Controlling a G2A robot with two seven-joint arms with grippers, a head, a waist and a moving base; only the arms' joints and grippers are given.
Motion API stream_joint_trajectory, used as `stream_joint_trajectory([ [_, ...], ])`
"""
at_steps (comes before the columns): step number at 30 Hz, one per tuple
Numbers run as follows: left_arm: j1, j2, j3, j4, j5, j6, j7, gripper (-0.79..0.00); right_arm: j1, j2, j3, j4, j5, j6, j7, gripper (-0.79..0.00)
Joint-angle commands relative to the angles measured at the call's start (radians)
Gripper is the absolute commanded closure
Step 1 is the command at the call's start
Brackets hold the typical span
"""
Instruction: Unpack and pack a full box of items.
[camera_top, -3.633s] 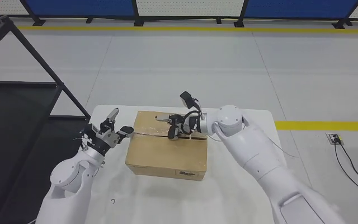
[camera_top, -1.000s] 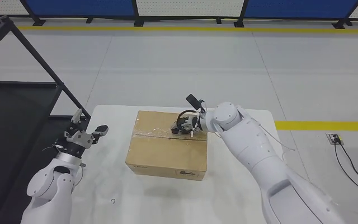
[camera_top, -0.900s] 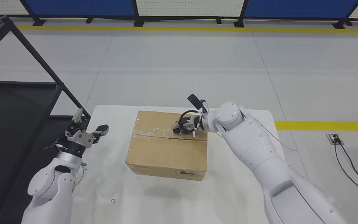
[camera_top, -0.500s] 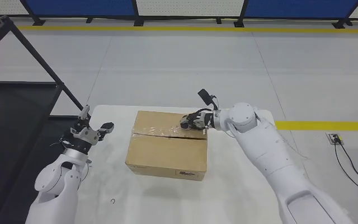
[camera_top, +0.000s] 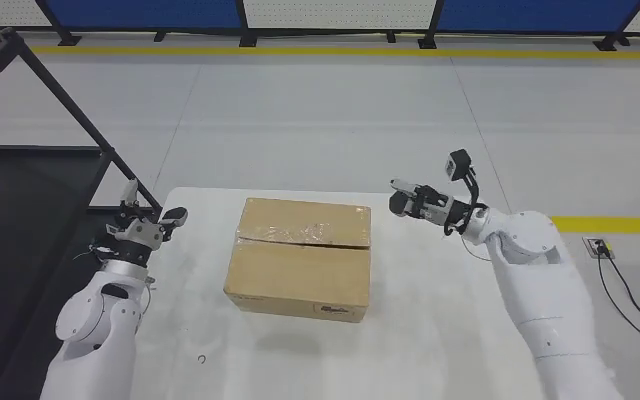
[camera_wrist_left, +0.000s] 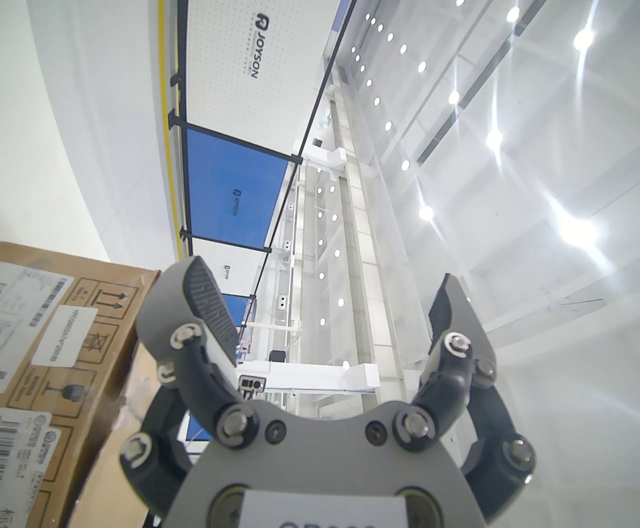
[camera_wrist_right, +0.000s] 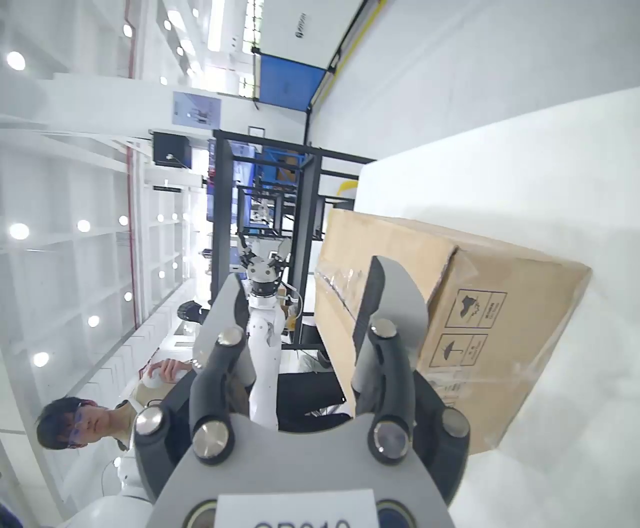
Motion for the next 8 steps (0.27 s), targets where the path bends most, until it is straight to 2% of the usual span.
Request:
stream_joint_trajectory([
  [1,0.0,-0.001,-0.004,-0.002,-0.006,-0.005,0.021,-0.785,-0.012,0.01,0.047,0.013,0.041,-0.066,0.019,-0.785],
  [3,0.001,-0.002,-0.004,-0.005,-0.002,-0.015,0.048,-0.785,-0.01,0.018,0.075,0.046,0.085,-0.125,0.06,-0.785],
  [5,0.002,-0.004,-0.002,-0.007,-0.004,-0.023,0.066,-0.785,-0.008,0.019,0.08,0.055,0.093,-0.133,0.066,-0.785],
  [6,0.002,-0.003,-0.003,-0.007,-0.003,-0.021,0.06,-0.785,-0.009,0.02,0.081,0.056,0.094,-0.137,0.066,-0.752],
  [8,0.002,-0.004,-0.002,-0.007,-0.003,-0.024,0.067,-0.785,-0.008,0.02,0.081,0.056,0.094,-0.136,0.068,-0.778],
])
